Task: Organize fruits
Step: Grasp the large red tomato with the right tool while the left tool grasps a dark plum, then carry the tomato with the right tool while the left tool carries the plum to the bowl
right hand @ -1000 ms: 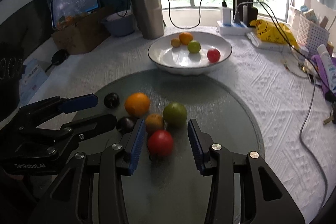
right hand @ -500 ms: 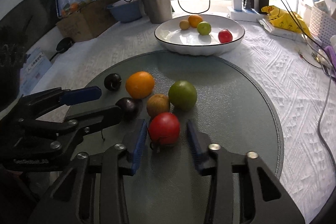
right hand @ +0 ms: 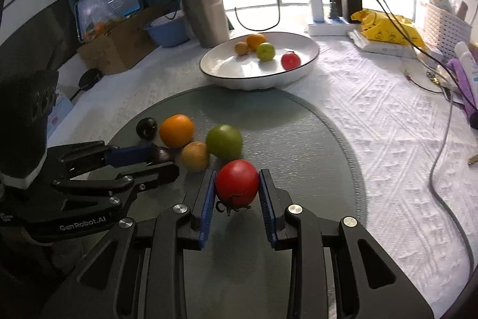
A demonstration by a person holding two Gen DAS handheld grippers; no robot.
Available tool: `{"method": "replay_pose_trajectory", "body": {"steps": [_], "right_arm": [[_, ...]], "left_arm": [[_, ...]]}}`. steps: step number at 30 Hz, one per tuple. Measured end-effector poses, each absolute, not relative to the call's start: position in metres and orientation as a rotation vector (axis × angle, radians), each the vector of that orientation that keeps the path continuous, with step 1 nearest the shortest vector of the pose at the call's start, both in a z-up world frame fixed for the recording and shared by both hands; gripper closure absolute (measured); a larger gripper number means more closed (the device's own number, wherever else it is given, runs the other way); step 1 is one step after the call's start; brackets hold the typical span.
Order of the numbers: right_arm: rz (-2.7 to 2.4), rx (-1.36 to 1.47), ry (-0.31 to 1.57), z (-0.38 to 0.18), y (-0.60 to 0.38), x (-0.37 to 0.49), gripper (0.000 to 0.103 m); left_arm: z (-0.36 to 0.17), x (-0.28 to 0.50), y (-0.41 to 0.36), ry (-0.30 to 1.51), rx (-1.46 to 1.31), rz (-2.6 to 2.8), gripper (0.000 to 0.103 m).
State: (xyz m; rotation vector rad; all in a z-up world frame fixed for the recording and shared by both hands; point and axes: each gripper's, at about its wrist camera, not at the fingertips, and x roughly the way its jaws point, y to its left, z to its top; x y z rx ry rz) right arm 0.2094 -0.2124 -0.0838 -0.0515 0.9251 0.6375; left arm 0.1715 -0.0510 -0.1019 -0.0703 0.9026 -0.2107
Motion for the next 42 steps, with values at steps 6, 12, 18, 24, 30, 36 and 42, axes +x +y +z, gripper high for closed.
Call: {"method": "replay_pose_trajectory", "body": {"steps": [6,12,18,24,30,36,42], "right_arm": [[0.629,-0.054,0.917,-0.081,-0.214,0.212,0.072],[0.634,-0.065,0.899,-0.073,-0.209,0.216,0.072],[0.632,-0.079,0.877,-0.060,-0.204,0.224,0.072],[0.629,-0.085,0.853,-0.047,-0.197,0.237,0.072],[0.627,-0.096,0.844,-0.039,-0.190,0.249,0.072],[0.626,-0.104,0.829,-0.031,-0.181,0.266,0.072],[0.633,-0.114,0.845,-0.037,-0.168,0.287,0.072]], "left_arm": [[-0.098,0.171,-0.052,0.895,-0.067,-0.227,0.073],[-0.083,0.170,-0.049,0.861,-0.073,-0.245,0.073],[-0.066,0.175,-0.042,0.821,-0.072,-0.247,0.073],[-0.050,0.186,-0.034,0.782,-0.061,-0.248,0.073],[-0.040,0.201,-0.025,0.757,-0.053,-0.251,0.073],[-0.036,0.221,-0.015,0.748,-0.049,-0.249,0.073],[-0.039,0.245,-0.009,0.743,-0.033,-0.249,0.073]]}}
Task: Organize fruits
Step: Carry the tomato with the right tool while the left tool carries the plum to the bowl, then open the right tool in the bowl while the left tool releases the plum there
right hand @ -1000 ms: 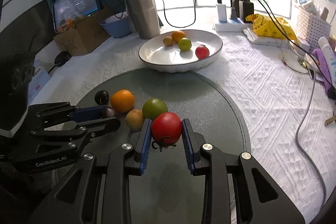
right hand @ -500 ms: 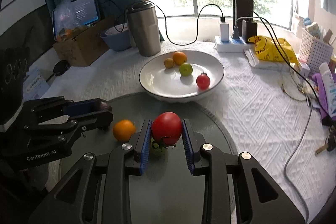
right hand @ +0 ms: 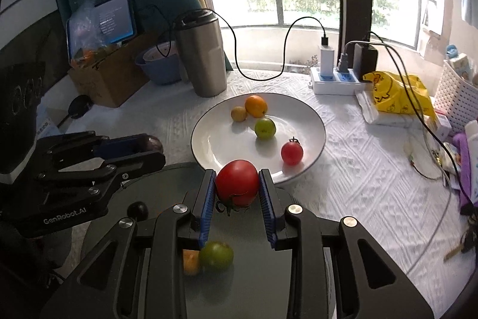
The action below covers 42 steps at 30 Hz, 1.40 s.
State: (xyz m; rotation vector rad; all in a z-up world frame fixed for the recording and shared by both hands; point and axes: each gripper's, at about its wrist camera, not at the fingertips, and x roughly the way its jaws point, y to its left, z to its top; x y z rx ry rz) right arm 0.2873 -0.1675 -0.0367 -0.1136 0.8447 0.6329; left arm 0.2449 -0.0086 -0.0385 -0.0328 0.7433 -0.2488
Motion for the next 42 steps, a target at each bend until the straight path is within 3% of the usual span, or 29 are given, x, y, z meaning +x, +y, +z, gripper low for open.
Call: {"method": "replay_pose_trajectory", "body": {"steps": [16,35,42], "right_arm": [[0.644,-0.147,0.889,-0.056,-0.141,0.344,0.072],[0.602,-0.125,0.924,-0.077,-0.144,0.357,0.072],[0.583,-0.122,0.907,-0.068,-0.147,0.350,0.068]], "left_arm": [[-0.063,0.311,-0.011,0.792,-0.037,-0.267,0.073],[-0.080,0.327,-0.009,0.862,-0.052,-0.234,0.072],[-0.069,0.318,-0.003,0.833,-0.056,-0.205,0.060]]}}
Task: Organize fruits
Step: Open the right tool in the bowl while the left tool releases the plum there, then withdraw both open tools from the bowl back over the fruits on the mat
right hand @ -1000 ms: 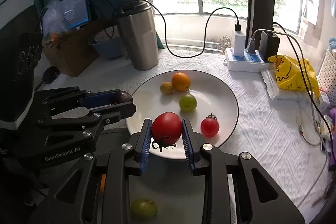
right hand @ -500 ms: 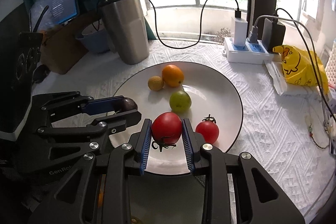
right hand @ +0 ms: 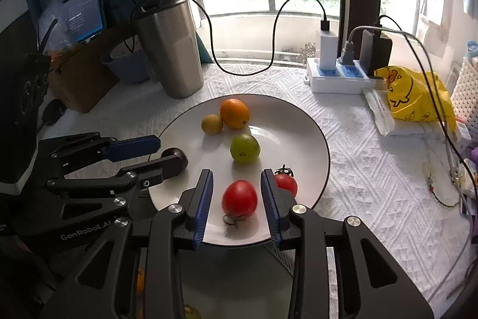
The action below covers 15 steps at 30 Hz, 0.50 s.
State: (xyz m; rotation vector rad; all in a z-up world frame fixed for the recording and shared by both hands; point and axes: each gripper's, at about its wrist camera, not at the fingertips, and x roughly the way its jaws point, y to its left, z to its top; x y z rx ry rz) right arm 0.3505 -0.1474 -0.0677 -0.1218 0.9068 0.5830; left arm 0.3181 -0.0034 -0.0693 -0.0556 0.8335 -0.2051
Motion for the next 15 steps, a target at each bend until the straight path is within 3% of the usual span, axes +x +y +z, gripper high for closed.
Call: {"method": "replay_pose_trajectory", "body": {"steps": [15], "right_arm": [[0.587,-0.115,0.855,-0.041,-0.158,0.309,0.067]], "left_arm": [[-0.039,0.264,-0.004,0.744,-0.064,-0.172,0.059]]}}
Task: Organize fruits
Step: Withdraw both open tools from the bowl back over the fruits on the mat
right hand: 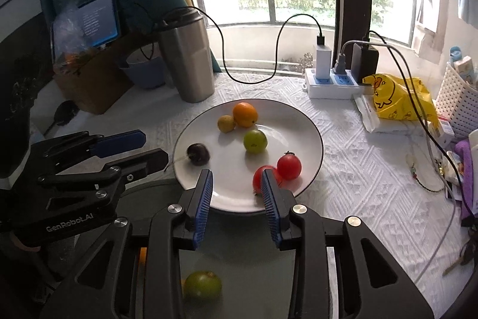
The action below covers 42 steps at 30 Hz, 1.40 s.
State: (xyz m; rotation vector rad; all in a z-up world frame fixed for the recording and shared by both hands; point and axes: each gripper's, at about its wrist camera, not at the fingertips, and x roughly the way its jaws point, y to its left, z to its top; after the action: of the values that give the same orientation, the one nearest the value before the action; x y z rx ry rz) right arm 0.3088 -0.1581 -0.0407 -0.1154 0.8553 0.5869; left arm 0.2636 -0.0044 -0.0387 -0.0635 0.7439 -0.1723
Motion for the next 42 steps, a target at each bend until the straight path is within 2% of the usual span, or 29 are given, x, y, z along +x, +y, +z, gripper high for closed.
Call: {"method": "replay_pose_trajectory", "body": {"steps": [22,33,42], "right_arm": [[0.603,-0.077,0.846,-0.041,-0.193,0.248,0.067],[0.610,-0.030,0.891,-0.063,-0.218,0.234,0.067],[0.658,-0.037,0.922,-0.077,-0.202,0.233,0.066]], "left_arm": [[-0.056,0.180,-0.014,0.741,-0.128,-0.143,0.058],[-0.076,0.167,-0.027,0.789,-0.128,-0.126,0.058],[-0.076,0.164,-0.004,0.786,-0.126,-0.057,0.058]]}}
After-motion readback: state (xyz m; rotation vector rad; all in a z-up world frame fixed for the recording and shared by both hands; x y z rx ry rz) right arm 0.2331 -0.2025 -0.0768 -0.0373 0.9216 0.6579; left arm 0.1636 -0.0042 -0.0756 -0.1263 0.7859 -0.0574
